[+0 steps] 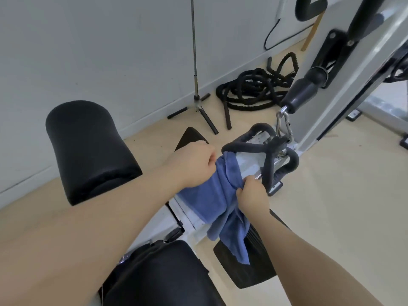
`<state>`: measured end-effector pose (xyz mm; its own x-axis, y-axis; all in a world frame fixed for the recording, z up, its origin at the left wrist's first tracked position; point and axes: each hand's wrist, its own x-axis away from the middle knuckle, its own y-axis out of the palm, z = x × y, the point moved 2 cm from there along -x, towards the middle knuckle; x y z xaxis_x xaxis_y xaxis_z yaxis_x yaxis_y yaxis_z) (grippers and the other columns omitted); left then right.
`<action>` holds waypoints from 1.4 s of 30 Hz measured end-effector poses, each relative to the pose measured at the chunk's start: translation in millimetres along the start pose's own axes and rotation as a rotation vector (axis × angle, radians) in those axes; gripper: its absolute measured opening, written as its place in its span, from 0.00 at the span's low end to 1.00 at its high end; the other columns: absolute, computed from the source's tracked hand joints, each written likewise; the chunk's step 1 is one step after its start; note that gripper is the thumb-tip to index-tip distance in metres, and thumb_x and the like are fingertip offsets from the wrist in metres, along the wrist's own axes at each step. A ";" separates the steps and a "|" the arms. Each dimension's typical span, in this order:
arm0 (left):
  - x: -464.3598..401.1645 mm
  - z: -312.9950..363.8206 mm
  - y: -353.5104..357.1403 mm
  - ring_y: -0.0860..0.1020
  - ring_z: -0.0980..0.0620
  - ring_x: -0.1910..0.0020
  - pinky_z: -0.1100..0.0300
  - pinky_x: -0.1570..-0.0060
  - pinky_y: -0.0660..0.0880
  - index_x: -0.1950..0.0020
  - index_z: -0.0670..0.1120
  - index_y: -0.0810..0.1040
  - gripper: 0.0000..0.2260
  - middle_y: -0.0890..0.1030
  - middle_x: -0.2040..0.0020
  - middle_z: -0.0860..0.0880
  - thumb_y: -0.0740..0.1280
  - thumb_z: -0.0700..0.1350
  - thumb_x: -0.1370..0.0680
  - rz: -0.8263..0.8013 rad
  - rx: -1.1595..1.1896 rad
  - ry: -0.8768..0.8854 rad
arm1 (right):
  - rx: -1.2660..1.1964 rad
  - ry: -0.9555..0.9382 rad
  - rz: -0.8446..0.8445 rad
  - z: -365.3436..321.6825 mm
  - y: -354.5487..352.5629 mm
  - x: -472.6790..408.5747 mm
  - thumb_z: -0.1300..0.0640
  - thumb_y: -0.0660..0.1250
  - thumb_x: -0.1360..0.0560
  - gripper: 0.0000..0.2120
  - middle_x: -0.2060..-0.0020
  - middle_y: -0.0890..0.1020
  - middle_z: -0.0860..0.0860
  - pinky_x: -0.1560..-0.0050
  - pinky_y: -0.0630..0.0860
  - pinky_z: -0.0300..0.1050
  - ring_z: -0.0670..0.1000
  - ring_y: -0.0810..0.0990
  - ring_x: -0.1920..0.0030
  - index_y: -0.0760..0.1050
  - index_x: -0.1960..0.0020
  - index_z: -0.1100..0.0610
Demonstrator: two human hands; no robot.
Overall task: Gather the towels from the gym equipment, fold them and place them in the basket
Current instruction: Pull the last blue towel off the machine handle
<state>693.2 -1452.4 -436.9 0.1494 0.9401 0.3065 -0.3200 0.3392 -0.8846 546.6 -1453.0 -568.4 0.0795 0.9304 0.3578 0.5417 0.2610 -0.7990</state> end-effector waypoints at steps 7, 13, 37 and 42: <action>59.1 22.4 -53.2 0.68 0.50 0.58 0.56 0.57 0.68 0.54 0.48 0.68 0.08 0.70 0.51 0.49 0.56 0.35 0.25 -0.024 0.085 -0.005 | -0.409 -0.281 -0.031 -65.9 -104.3 80.0 0.63 0.58 0.24 0.03 0.60 0.74 0.51 0.64 0.68 0.35 0.46 0.71 0.62 0.68 0.50 0.59; 157.1 -1.7 -160.2 0.74 0.56 0.54 0.61 0.50 0.72 0.33 0.52 0.69 0.18 0.72 0.39 0.53 0.61 0.40 0.22 0.164 0.262 0.076 | -0.661 -0.456 -0.102 -165.9 -189.1 180.8 0.67 0.57 0.24 0.12 0.63 0.77 0.42 0.57 0.73 0.34 0.40 0.76 0.62 0.72 0.52 0.51; 613.7 -188.8 -332.0 0.72 0.59 0.66 0.67 0.66 0.67 0.55 0.43 0.77 0.06 0.78 0.63 0.49 0.61 0.39 0.22 0.618 0.619 -0.215 | 0.124 -1.352 -0.179 -506.6 -139.2 541.5 0.57 0.66 0.26 0.10 0.47 0.75 0.53 0.55 0.74 0.49 0.55 0.76 0.55 0.74 0.46 0.59; 686.1 -204.6 -305.3 0.68 0.56 0.69 0.66 0.69 0.62 0.58 0.39 0.77 0.10 0.74 0.68 0.45 0.58 0.39 0.21 0.706 0.537 -0.450 | 0.191 -1.567 -0.364 -523.0 -92.1 583.0 0.53 0.60 0.23 0.15 0.46 0.76 0.55 0.52 0.73 0.48 0.57 0.78 0.51 0.78 0.43 0.59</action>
<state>1084.8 -917.9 -28.5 -0.5722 0.8197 -0.0258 -0.5963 -0.4375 -0.6731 980.7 -1069.2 -33.4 -0.9743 0.1196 -0.1911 0.2243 0.4295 -0.8748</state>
